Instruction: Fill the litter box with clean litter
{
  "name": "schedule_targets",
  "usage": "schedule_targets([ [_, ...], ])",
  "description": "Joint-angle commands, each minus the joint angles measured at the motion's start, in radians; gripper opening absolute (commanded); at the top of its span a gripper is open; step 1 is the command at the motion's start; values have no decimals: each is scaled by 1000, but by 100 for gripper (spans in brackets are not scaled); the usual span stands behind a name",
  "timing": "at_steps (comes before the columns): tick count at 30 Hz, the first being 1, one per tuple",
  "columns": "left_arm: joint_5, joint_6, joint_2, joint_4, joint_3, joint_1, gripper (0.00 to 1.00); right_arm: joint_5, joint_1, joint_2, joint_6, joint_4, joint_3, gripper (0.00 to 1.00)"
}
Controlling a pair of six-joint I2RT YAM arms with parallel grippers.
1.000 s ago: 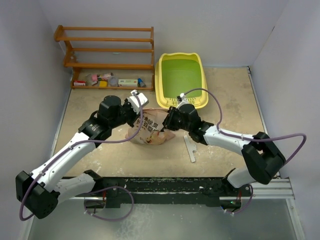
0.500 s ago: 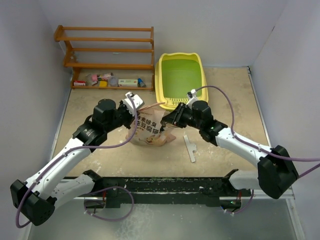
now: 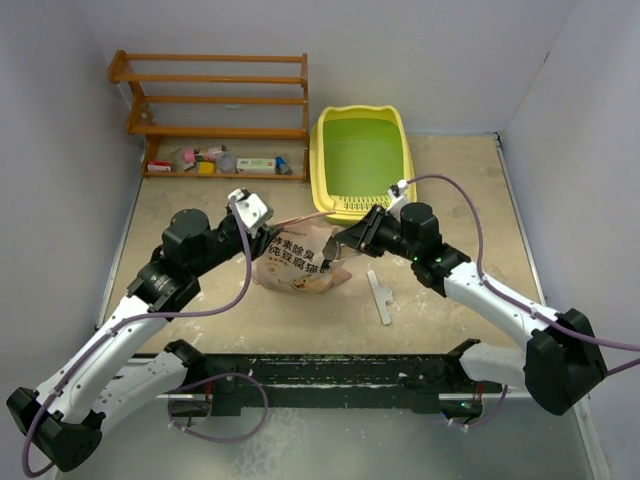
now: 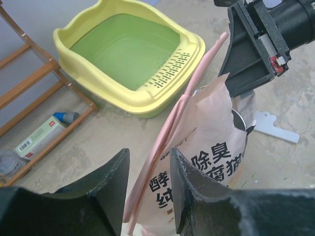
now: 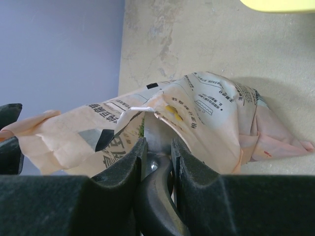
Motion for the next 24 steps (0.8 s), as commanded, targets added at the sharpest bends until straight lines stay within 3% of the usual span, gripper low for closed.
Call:
schedule_targets([
  [1, 29, -29, -38, 67, -4, 4, 43, -44, -16, -56, 33, 18, -1, 0],
  [9, -8, -38, -113, 91, -25, 5, 46, -7, -52, -135, 43, -23, -20, 0],
  [24, -26, -39, -96, 85, -17, 4, 46, 95, -98, -354, 72, -98, -115, 0],
])
